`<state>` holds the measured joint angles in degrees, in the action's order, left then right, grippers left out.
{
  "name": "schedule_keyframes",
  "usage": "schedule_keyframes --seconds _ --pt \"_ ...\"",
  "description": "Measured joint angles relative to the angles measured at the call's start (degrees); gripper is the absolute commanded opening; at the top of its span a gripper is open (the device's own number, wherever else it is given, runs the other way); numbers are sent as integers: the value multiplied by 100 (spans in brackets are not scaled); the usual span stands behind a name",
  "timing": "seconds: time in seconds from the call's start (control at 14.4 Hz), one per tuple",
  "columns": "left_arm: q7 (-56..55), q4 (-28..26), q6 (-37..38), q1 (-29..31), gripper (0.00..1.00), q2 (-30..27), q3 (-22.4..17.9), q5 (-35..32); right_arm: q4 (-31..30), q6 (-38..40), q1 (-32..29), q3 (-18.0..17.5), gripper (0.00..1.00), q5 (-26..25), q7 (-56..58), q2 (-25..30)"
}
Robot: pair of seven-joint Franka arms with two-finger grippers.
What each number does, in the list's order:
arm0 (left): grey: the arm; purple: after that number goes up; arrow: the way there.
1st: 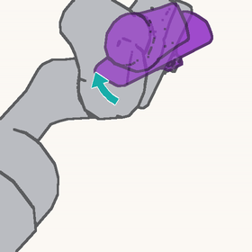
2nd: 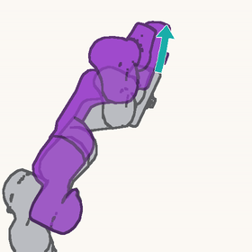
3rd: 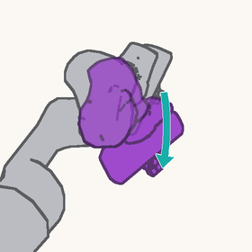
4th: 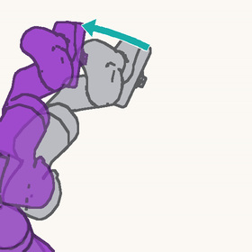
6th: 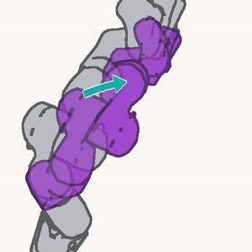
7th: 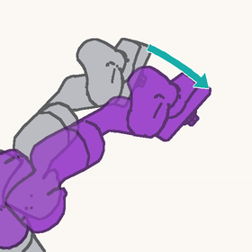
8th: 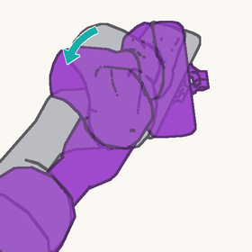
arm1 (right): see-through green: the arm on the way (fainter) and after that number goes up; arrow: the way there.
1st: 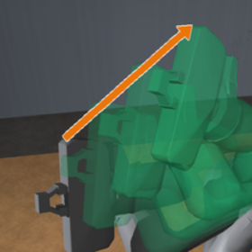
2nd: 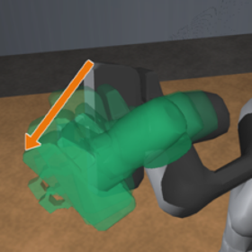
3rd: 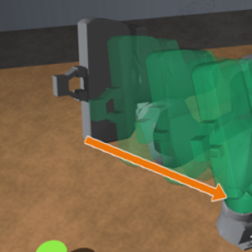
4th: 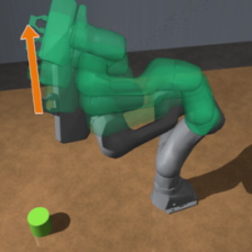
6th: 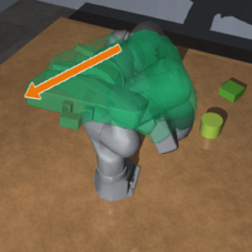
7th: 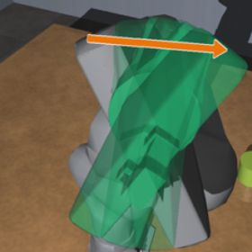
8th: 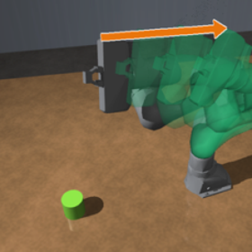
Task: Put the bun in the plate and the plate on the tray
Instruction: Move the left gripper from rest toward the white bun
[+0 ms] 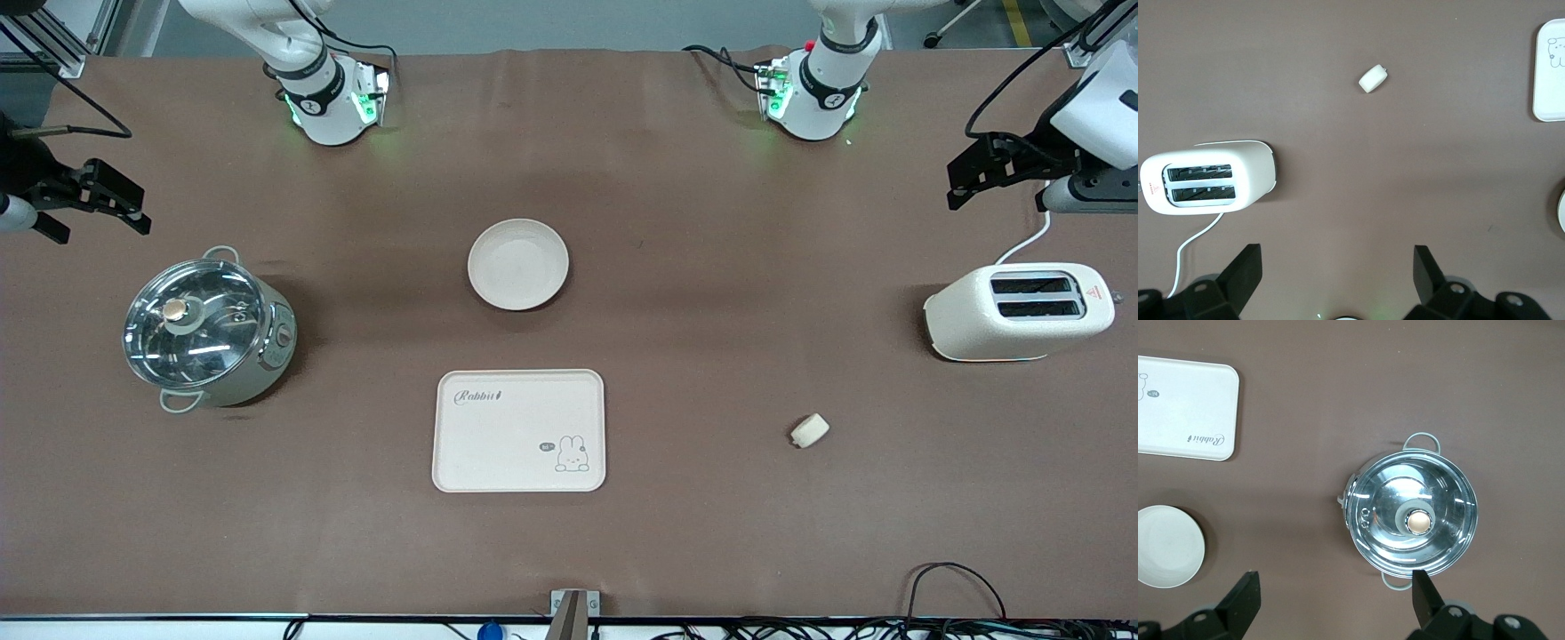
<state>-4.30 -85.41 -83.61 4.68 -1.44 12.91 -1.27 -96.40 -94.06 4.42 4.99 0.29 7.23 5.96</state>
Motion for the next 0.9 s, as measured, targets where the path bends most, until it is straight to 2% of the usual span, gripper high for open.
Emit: schedule_keyframes --seconds 0.56,0.7,0.9 --pt "-3 6 0 0 100 46 5 0 6 -1 2 -1 100 0 0 0" --pt "-16 12 -57 2 100 249 4 0 9 -1 2 -1 100 0 0 0" --pt "-69 -27 -839 11 100 938 -3 0 16 -3 4 -2 100 0 0 0"
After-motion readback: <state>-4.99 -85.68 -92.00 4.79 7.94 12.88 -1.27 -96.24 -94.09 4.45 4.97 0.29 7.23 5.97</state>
